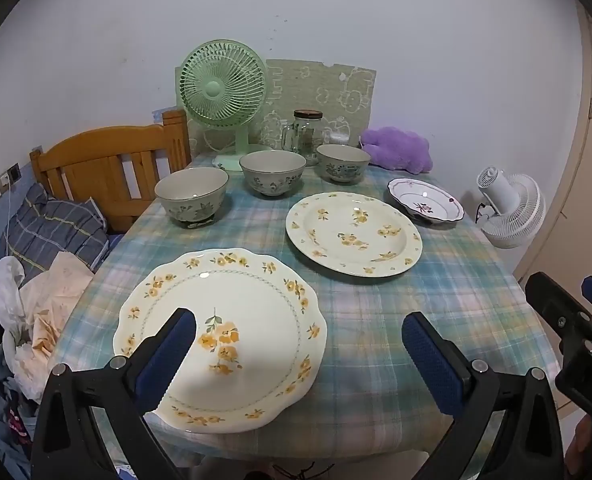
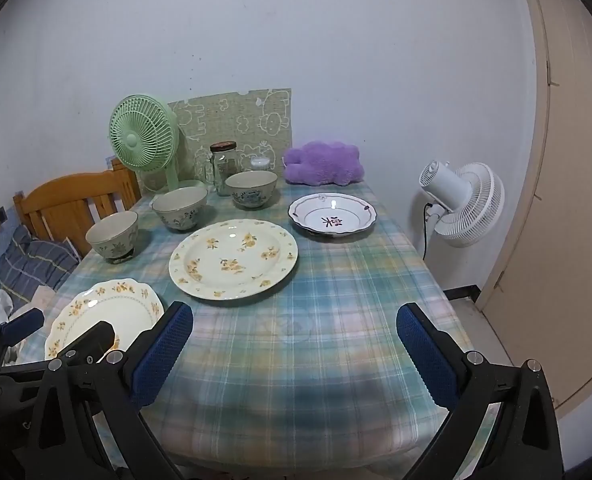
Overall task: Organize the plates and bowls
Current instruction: 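Move both tools toward the yellow-flower plate at the table edge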
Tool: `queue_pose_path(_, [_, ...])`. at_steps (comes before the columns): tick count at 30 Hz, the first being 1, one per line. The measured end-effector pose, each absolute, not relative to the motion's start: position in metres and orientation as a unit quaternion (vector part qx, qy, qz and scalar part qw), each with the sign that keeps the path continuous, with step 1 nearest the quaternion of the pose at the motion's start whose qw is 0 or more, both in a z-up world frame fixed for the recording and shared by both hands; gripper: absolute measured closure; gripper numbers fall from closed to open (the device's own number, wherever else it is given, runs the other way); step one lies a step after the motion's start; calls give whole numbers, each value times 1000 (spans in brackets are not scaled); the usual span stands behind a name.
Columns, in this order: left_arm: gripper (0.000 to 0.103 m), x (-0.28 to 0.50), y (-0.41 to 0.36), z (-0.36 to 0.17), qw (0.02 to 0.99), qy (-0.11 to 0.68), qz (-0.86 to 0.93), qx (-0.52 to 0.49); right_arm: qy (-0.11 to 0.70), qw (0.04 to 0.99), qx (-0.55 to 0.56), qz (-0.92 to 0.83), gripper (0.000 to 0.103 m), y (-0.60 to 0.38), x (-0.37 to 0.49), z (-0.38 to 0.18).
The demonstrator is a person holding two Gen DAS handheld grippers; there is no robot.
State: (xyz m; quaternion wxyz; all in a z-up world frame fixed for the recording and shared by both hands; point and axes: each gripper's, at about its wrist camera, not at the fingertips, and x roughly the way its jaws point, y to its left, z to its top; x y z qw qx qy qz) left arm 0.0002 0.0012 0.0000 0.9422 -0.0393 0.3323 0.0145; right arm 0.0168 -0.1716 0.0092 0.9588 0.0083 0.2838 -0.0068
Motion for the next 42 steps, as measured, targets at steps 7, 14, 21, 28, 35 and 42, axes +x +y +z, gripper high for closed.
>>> queue_pose_path(7, [0,-4,10,-1,942,334,13,-40,284,959,5,-8,0,-168,13,9])
queue_pose_path(14, [0,-2,2,-2,942,332,14,-36,284,959,5,-7,0,-166,11,9])
queue_pose_path(21, [0,-2,3,0,944,328,13,-39,285,958,4,-8,0,-165,12,8])
queue_pose_path(28, [0,-3,5,-1,945,325,13,-39,286,958,4,-10,0,-164,13,7])
queue_pose_path(35, [0,2,9,-5,948,317,12,-35,284,959,-1,-15,0,-160,19,7])
queue_pose_path(42, [0,6,18,-2,956,292,17,-30,289,957,-1,-11,0,-153,24,7])
